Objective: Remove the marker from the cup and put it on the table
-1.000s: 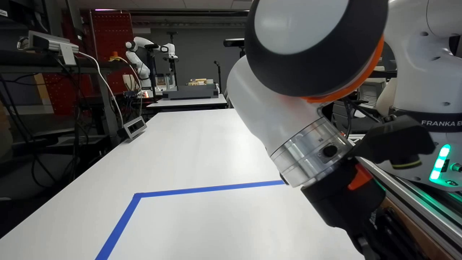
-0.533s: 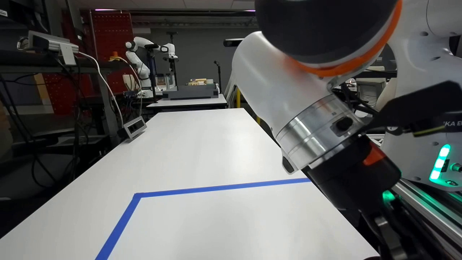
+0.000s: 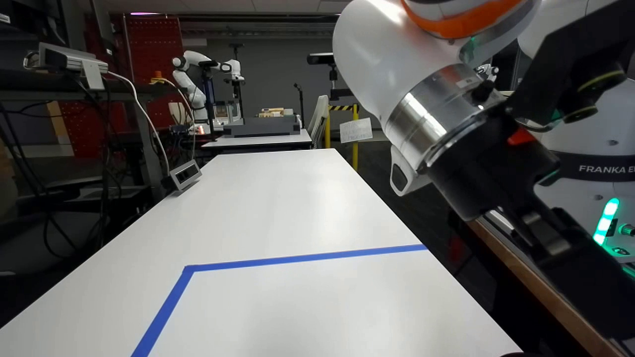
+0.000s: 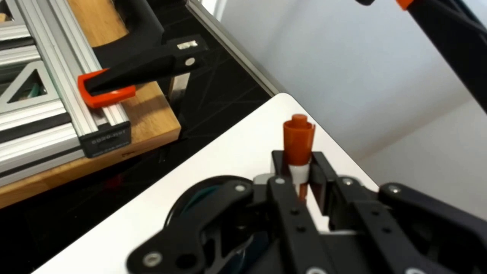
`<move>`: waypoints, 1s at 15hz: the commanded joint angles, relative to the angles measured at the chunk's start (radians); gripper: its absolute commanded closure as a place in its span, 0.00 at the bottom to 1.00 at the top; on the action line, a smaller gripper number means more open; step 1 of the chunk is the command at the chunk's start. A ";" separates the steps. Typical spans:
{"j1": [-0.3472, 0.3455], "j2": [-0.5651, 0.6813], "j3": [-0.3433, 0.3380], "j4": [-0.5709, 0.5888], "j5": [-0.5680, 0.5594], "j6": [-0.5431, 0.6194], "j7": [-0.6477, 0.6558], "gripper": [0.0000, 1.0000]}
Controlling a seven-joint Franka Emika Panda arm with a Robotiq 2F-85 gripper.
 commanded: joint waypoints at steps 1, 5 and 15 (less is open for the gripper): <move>0.006 -0.061 0.006 0.006 -0.002 0.064 0.070 0.95; 0.010 -0.062 0.016 0.002 -0.042 0.174 0.143 0.95; 0.023 0.050 0.022 0.002 -0.195 0.462 0.286 0.95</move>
